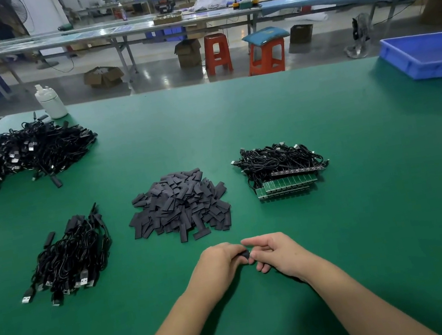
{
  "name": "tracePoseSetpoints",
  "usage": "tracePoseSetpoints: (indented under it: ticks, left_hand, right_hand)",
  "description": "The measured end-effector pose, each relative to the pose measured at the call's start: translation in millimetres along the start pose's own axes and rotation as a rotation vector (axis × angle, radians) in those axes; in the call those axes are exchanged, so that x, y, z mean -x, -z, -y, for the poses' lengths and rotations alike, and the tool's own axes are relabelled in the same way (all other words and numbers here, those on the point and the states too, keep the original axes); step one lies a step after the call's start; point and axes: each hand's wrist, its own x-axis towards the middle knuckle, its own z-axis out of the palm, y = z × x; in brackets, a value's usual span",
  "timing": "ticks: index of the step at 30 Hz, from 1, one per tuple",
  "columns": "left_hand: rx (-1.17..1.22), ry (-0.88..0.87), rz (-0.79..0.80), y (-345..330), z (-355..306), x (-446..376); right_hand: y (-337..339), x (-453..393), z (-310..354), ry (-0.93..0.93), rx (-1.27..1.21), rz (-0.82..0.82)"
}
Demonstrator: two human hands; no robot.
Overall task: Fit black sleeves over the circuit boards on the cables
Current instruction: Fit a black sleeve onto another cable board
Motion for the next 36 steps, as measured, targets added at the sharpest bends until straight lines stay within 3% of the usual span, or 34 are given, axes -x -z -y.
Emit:
tracePoseSetpoints:
  ticks: [15, 29, 36]
  left_hand:
    - [0.033, -0.076, -0.114, 2, -3, 3]
    - [-0.197, -0.079, 0.072, -4, -12, -12]
    - [-0.499, -0.101, 0.223, 0, -20, -21]
  right_hand:
    - [-3, 5, 13, -0.053, -0.079, 0.008]
    - [-3, 7, 13, -0.005, -0.056, 0.026]
    - [-2, 7, 15, -0.026, -0.087, 0.036]
